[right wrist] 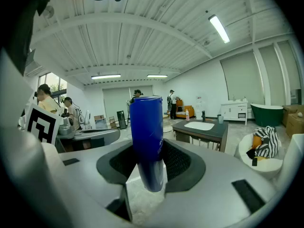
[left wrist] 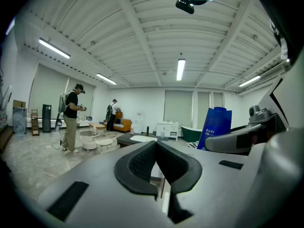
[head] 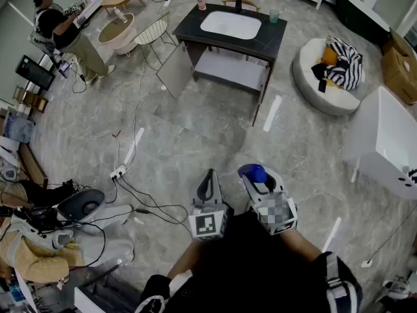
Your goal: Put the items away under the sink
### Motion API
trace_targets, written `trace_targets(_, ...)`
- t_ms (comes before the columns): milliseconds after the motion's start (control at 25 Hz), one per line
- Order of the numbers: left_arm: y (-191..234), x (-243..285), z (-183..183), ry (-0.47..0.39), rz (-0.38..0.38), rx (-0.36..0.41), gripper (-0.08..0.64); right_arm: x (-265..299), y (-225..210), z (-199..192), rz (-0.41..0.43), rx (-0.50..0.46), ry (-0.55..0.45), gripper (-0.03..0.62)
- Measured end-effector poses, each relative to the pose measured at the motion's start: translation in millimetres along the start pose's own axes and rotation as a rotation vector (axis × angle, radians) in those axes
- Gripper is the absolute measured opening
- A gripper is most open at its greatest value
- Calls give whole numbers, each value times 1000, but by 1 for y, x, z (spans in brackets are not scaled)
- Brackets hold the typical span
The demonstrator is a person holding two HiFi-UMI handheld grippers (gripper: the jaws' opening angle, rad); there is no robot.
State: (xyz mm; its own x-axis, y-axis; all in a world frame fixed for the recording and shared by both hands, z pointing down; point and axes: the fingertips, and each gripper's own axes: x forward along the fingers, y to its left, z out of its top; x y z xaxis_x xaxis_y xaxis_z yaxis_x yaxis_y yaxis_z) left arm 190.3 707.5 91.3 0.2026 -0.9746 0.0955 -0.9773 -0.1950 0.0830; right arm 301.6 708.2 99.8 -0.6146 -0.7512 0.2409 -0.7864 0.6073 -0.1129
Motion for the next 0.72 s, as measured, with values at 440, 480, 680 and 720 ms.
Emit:
trace_targets(440, 22, 3, 2, 13, -33, -6, 17, 19, 20, 5, -11, -6, 8, 158)
trace_targets(480, 26, 3, 3, 11, -37, -3, 17, 22, 22, 6, -15, -4, 5, 158)
trace_targets(680, 50, 8, 2, 9, -52, -3, 17, 43, 30, 8, -45, 1, -2, 158)
trace_targets(720, 55, 10, 2, 8, -56, -1, 17, 48, 31, 7, -52, -2, 1, 158)
